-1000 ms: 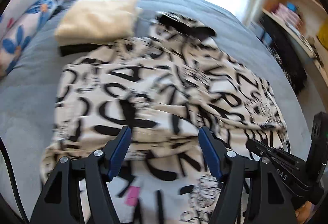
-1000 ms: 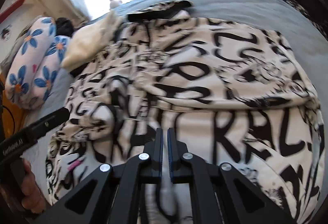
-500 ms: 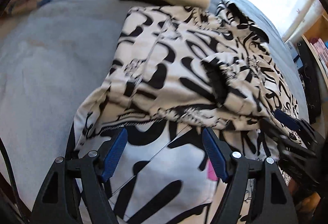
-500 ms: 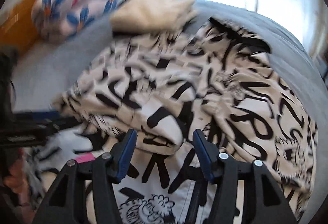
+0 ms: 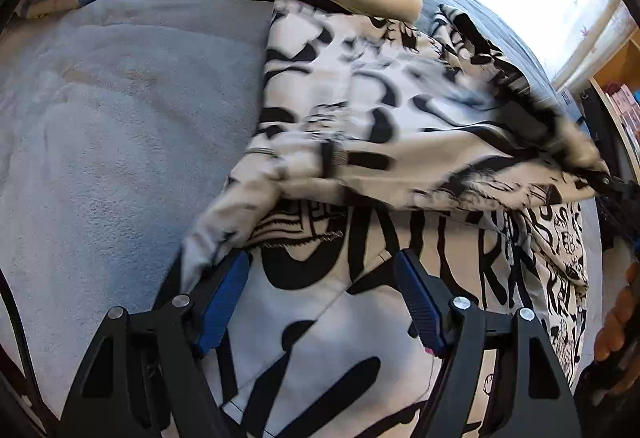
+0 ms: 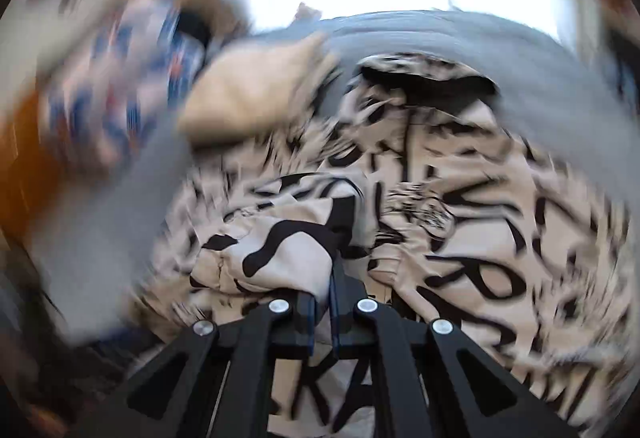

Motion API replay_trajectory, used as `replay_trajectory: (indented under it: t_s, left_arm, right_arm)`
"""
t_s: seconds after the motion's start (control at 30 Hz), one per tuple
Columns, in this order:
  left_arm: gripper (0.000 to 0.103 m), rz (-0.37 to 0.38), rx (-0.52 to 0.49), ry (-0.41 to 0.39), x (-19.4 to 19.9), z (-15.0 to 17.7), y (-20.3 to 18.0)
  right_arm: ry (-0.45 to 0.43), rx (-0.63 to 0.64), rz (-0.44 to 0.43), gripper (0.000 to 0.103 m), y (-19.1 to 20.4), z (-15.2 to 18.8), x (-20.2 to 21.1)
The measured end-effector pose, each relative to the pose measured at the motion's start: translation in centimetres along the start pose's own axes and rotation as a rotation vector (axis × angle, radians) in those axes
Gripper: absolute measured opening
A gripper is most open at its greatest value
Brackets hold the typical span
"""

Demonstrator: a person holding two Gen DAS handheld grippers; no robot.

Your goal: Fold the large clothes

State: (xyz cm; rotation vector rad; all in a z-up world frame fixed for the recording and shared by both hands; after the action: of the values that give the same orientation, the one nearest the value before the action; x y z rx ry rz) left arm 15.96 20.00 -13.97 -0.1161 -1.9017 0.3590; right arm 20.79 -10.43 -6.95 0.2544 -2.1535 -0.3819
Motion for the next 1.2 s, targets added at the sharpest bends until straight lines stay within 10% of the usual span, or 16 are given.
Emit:
replay_trajectory:
  t_s: [0.1,0.2,0.37,0.63,0.87,1.07,1.2]
  left_arm:
    - [0.074,-0.011,-0.031,0.004,-0.2,0.4,-0.7]
    - [0.074,-0.016,-0.062,0.011,-0.5,0.6,-1.4]
    - [0.074,-0.017,-0.078,0.006,-0.3,0.6,-1.9]
    - [0.074,-0.017,-0.090,-0.010,-0.2,0.3,-2.7]
    - [0.074,-0.021,-0.087,-0.002,-0.2,0.3,-1.9]
    - [0.074,-0.014,-0.054,0.008,-0.5,0.5,-0.7]
    - [0.074,-0.019,-0.061,0.007,-0.6,0.8,-0.9]
  right_arm:
    - [0.161,-0.198,-0.010,0.042,-5.2,3.4,-1.5]
    - [0.333,-0.282,0.043,0.043,-8.5,7.8,-3.4]
    - [0.239,-0.245,0.095,0.043,-9.0,8.3,0.4]
    - [0.110,0.190,0.167,0.044,0.1,4.2,1.0]
    - [0.140,0.744,0.287,0.047,8.3,8.4,-5.4]
    - [0.220,0.803,0.367,0.046,8.0,8.8,-9.7]
    - [0.225,0.712,0.303,0.018,7.4,7.2,-9.5]
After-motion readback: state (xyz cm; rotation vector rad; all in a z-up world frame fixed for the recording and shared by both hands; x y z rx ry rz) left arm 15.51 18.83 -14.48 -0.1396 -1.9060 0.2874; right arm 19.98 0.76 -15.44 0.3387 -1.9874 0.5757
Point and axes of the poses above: each gripper's, at about its wrist camera, not at the fingertips, and x roughly against the way its jaws point, y to its left, z to its underside, the point moved 2 cm from there along -x, roughly the way its jaws point, and after that the axes turned 4 degrees about y, right-handed, at the moved point
